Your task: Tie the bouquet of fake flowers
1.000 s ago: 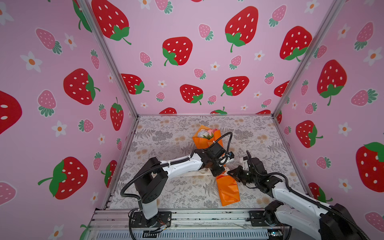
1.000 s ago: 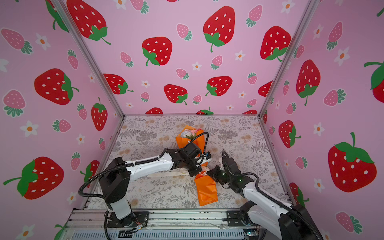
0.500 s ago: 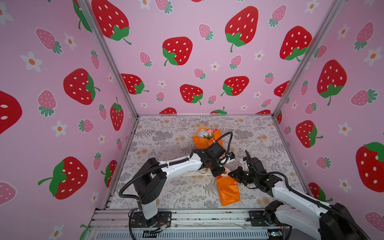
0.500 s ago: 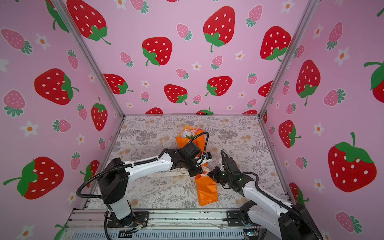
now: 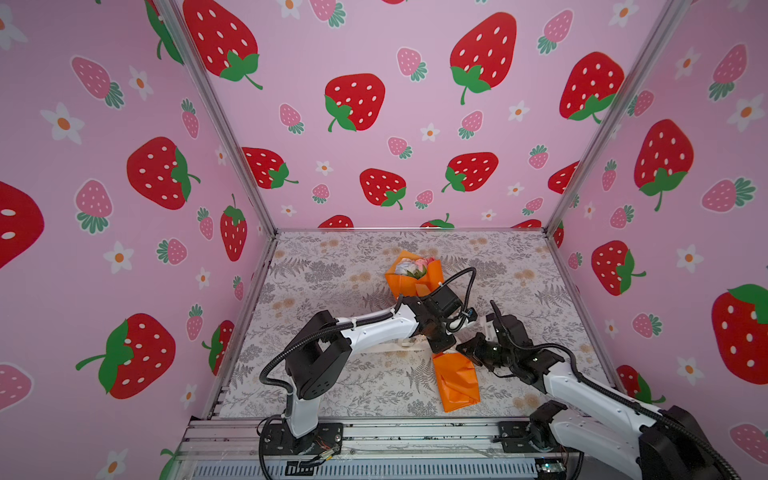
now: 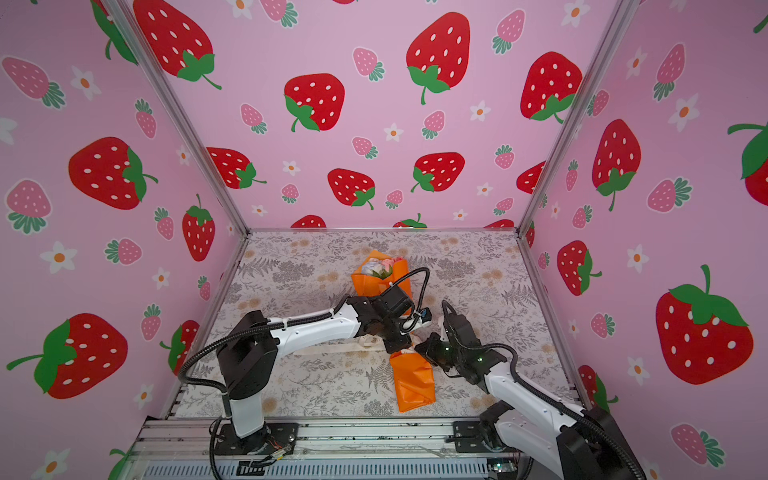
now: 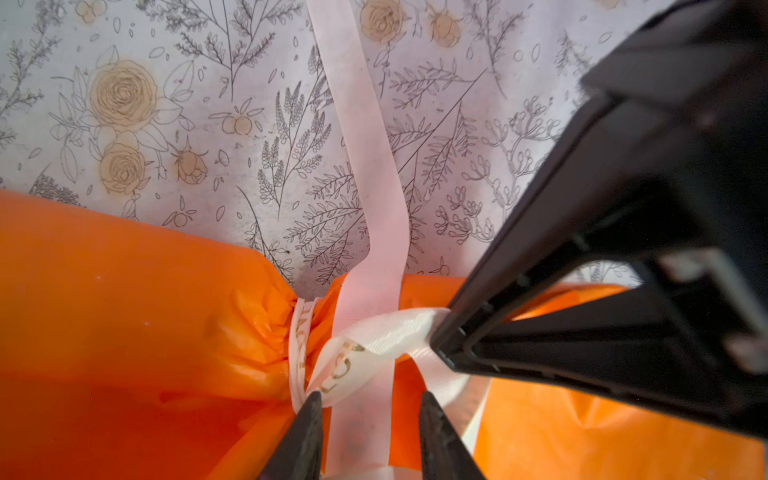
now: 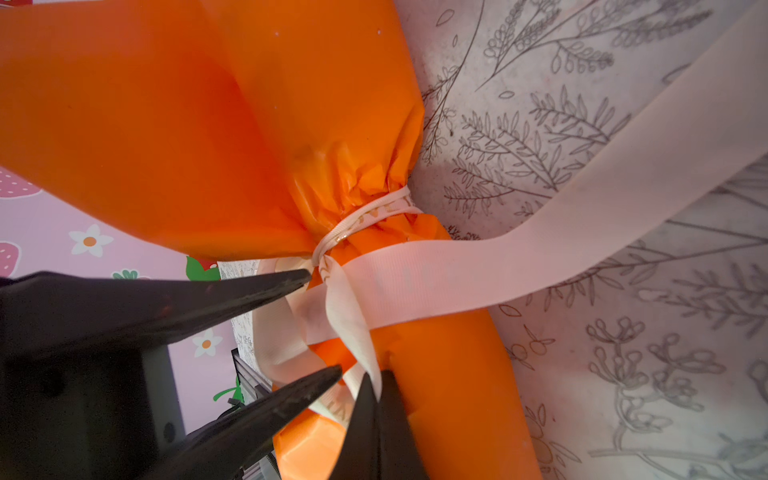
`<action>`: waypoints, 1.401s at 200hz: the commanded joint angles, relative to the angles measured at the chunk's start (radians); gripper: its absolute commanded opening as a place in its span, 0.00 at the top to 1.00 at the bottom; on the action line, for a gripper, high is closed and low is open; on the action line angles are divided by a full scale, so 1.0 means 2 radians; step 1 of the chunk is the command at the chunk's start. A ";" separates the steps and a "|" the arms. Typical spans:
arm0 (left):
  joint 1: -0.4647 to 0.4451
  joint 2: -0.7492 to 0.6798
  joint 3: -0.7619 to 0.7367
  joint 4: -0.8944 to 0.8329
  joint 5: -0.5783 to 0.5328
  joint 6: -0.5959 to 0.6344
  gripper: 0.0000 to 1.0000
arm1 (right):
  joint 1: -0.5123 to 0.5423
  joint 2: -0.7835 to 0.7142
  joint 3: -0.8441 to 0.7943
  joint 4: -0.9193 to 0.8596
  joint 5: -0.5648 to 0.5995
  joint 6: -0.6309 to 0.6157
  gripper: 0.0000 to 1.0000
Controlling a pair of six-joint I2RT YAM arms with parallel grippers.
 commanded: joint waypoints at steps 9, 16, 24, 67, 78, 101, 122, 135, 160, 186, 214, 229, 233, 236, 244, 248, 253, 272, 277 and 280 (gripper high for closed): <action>-0.007 0.012 0.031 -0.023 -0.029 0.021 0.59 | -0.002 -0.008 0.007 0.009 0.001 0.007 0.99; -0.007 0.015 0.033 -0.024 -0.030 0.023 0.58 | -0.002 -0.008 0.007 0.009 0.001 0.007 0.99; -0.007 0.017 0.036 -0.025 -0.032 0.024 0.59 | -0.002 -0.008 0.007 0.010 0.000 0.007 0.99; -0.011 0.010 0.031 -0.022 -0.037 0.033 0.75 | -0.002 -0.011 0.004 0.009 0.001 0.008 0.99; -0.011 0.008 0.029 -0.022 -0.037 0.036 0.80 | -0.002 -0.014 0.003 0.009 0.002 0.009 0.99; -0.011 0.011 0.030 -0.027 -0.036 0.039 0.87 | -0.002 -0.016 0.002 0.010 0.003 0.011 0.99; -0.011 0.009 0.029 -0.027 -0.037 0.037 0.90 | -0.002 -0.016 0.001 0.009 0.004 0.011 0.99; -0.012 0.002 0.023 -0.020 -0.036 0.036 0.92 | -0.002 -0.016 0.000 0.009 0.005 0.011 0.99; -0.011 -0.016 0.012 -0.018 -0.032 0.035 0.93 | -0.002 -0.016 0.001 0.009 0.014 0.012 0.99; -0.011 -0.034 -0.006 -0.014 -0.025 0.028 0.93 | -0.002 -0.006 0.009 0.008 0.027 0.008 0.98; -0.010 -0.047 -0.022 -0.006 -0.023 0.019 0.93 | -0.002 0.010 0.019 0.006 0.024 -0.001 0.97; -0.008 -0.052 -0.027 0.000 -0.022 0.014 0.98 | -0.001 0.012 0.022 0.004 0.024 -0.001 0.97; -0.008 -0.054 -0.028 0.002 -0.021 0.012 0.99 | -0.002 0.012 0.021 0.004 0.025 -0.001 0.97; -0.006 -0.054 -0.029 0.003 -0.020 0.010 0.99 | -0.002 0.011 0.020 0.004 0.026 -0.001 0.97; -0.003 -0.058 -0.031 0.009 -0.017 0.004 0.99 | -0.002 0.011 0.021 0.003 0.027 -0.001 0.97; -0.002 -0.060 -0.032 0.013 -0.014 0.001 0.99 | -0.002 0.010 0.021 0.002 0.028 -0.001 0.97; 0.000 -0.061 -0.032 0.016 -0.009 -0.003 0.99 | -0.002 0.009 0.022 0.002 0.028 -0.002 0.97; 0.010 -0.071 -0.038 0.036 0.022 -0.026 0.99 | -0.002 0.010 0.023 0.000 0.025 -0.004 0.97; 0.013 -0.074 -0.041 0.043 0.028 -0.032 0.99 | -0.002 0.010 0.024 0.000 0.024 -0.004 0.97; 0.014 -0.076 -0.043 0.046 0.031 -0.035 0.99 | -0.002 0.010 0.024 0.000 0.024 -0.004 0.97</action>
